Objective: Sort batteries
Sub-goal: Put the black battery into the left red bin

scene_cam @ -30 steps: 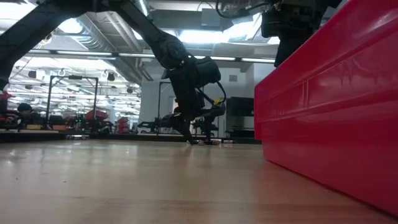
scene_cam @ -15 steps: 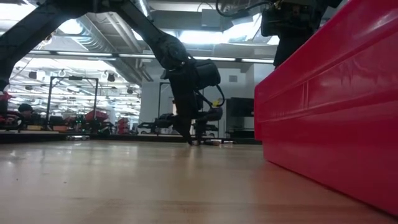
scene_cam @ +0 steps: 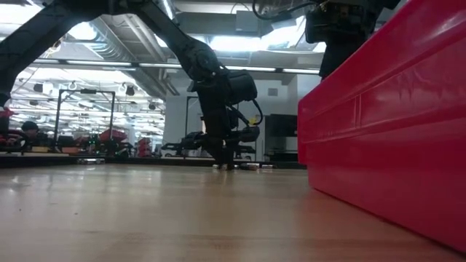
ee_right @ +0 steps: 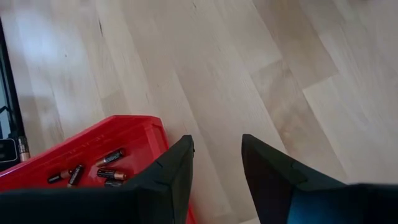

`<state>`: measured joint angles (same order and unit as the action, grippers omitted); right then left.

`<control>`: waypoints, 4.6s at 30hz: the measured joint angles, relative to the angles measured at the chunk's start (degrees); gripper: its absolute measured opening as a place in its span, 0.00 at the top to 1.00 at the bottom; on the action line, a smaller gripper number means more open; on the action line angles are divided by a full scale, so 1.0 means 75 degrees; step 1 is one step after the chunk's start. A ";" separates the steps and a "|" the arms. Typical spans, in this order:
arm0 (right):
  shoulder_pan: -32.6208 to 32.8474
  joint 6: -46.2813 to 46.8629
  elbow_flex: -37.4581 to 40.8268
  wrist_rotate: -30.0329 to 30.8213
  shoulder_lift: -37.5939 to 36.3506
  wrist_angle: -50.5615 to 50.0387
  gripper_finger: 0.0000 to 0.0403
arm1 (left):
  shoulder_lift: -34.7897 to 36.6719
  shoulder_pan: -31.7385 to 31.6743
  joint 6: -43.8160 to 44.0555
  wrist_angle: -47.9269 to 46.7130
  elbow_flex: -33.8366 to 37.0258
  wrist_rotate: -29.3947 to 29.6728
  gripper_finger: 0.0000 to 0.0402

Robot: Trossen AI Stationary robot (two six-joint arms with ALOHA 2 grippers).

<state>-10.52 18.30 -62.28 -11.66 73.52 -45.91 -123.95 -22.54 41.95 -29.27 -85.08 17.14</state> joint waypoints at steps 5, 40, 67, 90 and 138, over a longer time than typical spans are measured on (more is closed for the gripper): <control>0.0000 0.0123 -0.0002 0.0007 0.0000 0.0002 0.66 | 0.0176 0.0131 -0.0264 -0.0157 0.0022 -0.0075 0.88; 0.0000 -0.0202 -0.0006 -0.0163 -0.0009 0.0582 0.66 | 0.3973 0.2022 -0.1059 -0.1459 0.0020 -0.1231 0.86; 0.2023 0.1006 0.0000 -0.0022 -0.1448 0.3333 0.66 | 0.3979 0.5155 -0.0771 0.0139 0.0035 -0.0589 0.85; 0.5109 0.1781 0.0009 0.1990 0.0044 0.4721 0.30 | 0.3739 0.5939 -0.1780 0.1837 0.0047 -0.0660 0.85; 0.5094 0.1341 0.0006 0.3080 0.0044 0.4319 0.75 | 0.3210 0.5552 -0.1117 0.2514 0.0041 -0.0826 0.85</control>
<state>27.68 28.36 -62.24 11.44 73.84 -13.52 -99.88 19.09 33.57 -10.41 -84.77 10.94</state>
